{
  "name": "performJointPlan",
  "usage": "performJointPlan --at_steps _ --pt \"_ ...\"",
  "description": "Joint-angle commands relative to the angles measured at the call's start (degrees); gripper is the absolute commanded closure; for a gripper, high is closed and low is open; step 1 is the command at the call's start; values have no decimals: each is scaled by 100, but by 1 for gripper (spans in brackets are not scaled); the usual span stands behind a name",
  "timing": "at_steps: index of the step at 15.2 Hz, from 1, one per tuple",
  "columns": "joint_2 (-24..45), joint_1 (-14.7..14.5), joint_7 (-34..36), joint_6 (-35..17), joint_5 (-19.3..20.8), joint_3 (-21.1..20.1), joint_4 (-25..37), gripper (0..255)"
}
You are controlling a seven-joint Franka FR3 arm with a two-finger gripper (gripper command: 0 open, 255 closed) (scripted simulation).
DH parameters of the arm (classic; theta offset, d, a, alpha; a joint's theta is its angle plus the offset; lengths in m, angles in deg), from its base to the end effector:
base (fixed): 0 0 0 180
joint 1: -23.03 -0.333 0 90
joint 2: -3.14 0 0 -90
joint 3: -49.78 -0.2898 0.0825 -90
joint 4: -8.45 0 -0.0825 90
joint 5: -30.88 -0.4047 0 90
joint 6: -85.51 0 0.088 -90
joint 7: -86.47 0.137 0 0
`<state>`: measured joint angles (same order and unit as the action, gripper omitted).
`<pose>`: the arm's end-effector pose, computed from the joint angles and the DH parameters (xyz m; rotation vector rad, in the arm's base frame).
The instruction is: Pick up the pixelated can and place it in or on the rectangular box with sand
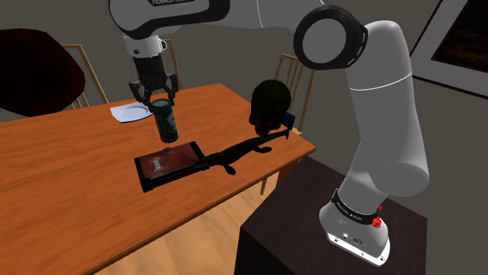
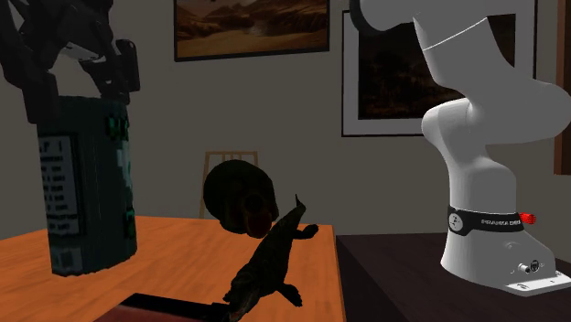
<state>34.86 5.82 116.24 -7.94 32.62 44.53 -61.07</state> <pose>0.6568 0.2538 0.3916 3.0863 -0.2073 -0.1989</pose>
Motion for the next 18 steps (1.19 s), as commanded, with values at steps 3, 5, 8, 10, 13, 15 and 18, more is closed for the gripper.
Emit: performJointPlan --at_steps 3,5,8,10,13,15,18 --pt "2 11 -4 -305 1 3 -295 255" --pt "15 14 -4 -452 3 4 -430 255" --pt "45 17 -4 -666 6 7 -614 255" --pt "72 18 -3 -805 8 9 -726 255" --pt "122 20 -2 -1007 13 11 -878 255" --pt "161 21 -1 -1139 16 14 -970 255" --pt "225 21 0 -1324 22 17 -1093 255"
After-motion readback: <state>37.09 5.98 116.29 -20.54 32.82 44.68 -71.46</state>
